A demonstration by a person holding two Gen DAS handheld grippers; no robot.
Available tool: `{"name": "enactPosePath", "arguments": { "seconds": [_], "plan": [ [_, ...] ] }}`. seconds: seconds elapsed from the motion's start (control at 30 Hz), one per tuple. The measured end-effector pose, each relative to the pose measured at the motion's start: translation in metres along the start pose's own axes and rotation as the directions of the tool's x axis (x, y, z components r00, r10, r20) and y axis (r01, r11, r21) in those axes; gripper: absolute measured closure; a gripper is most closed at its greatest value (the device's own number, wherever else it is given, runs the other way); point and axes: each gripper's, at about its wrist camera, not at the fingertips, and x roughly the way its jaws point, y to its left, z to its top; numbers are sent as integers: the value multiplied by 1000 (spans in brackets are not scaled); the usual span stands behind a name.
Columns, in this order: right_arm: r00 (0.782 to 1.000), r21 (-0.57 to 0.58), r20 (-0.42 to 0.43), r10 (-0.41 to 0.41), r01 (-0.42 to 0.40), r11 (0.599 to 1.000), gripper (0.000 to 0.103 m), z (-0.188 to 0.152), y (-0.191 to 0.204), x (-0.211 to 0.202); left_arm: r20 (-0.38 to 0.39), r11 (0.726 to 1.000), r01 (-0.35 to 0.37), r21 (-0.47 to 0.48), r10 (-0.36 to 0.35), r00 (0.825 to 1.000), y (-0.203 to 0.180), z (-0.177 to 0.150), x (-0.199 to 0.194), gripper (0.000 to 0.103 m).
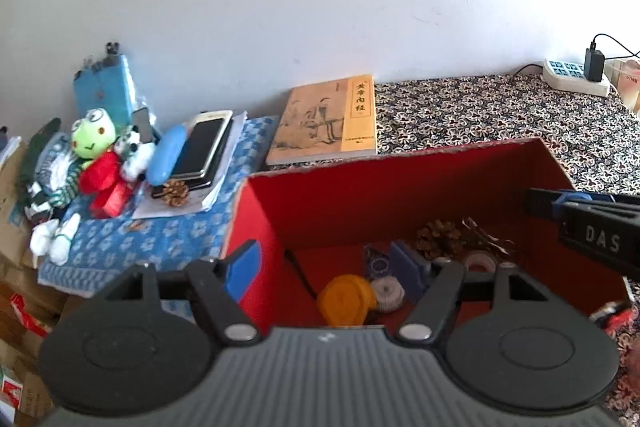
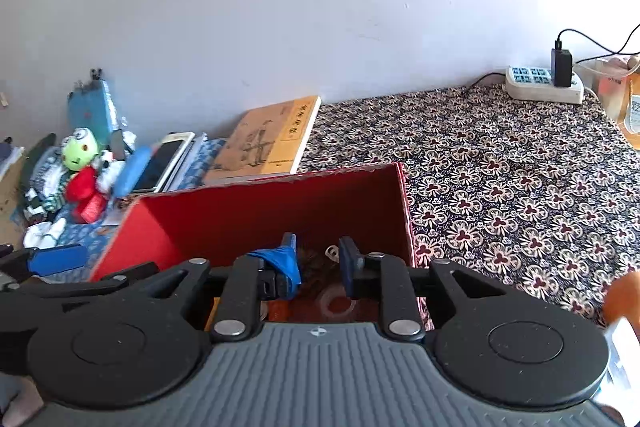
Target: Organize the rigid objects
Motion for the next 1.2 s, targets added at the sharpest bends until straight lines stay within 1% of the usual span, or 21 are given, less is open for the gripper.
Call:
{"name": "enactPosePath", "arguments": {
  "seconds": [0.07, 0.17, 0.23, 0.37, 0.5, 0.63, 0.73, 0.87, 1.2],
  "plan": [
    [1000, -16, 1, 14, -14, 1000, 97, -4, 3, -14, 2, 1000, -1, -15, 1, 1000, 0, -4, -13, 30],
    [999, -24, 2, 35, -35, 999, 96, -9, 5, -33, -10, 999, 17, -47, -17, 1000, 1, -10, -31, 30],
    [999, -31, -1, 45, -45, 998, 95, -13, 6, -42, -15, 998, 9, -63, -10, 1000, -1, -15, -42, 30],
    [999, -54, -23, 41, -42, 998, 93, -23, 8, -55, -42, 997, 11, -79, -15, 999, -6, -29, -56, 30],
    [997, -49, -55, 50, -53, 997, 92, -35, 7, -64, -81, 996, -16, -88, 8, 997, -12, -44, -63, 30],
    [994, -50, -95, 59, -64, 997, 91, -47, 9, -69, -118, 996, -43, -79, 33, 992, -17, -59, -67, 30],
    [991, -56, -122, 52, -59, 997, 90, -53, 11, -72, -151, 996, -43, -81, 30, 988, -19, -68, -70, 30],
    [988, -52, -151, 45, -53, 997, 89, -60, 12, -76, -187, 995, -25, -95, 7, 982, -20, -78, -72, 30],
    [976, -25, -212, 55, -62, 998, 88, -72, 12, -81, -239, 994, -52, -92, 29, 971, -23, -92, -78, 30]
  ]
}}
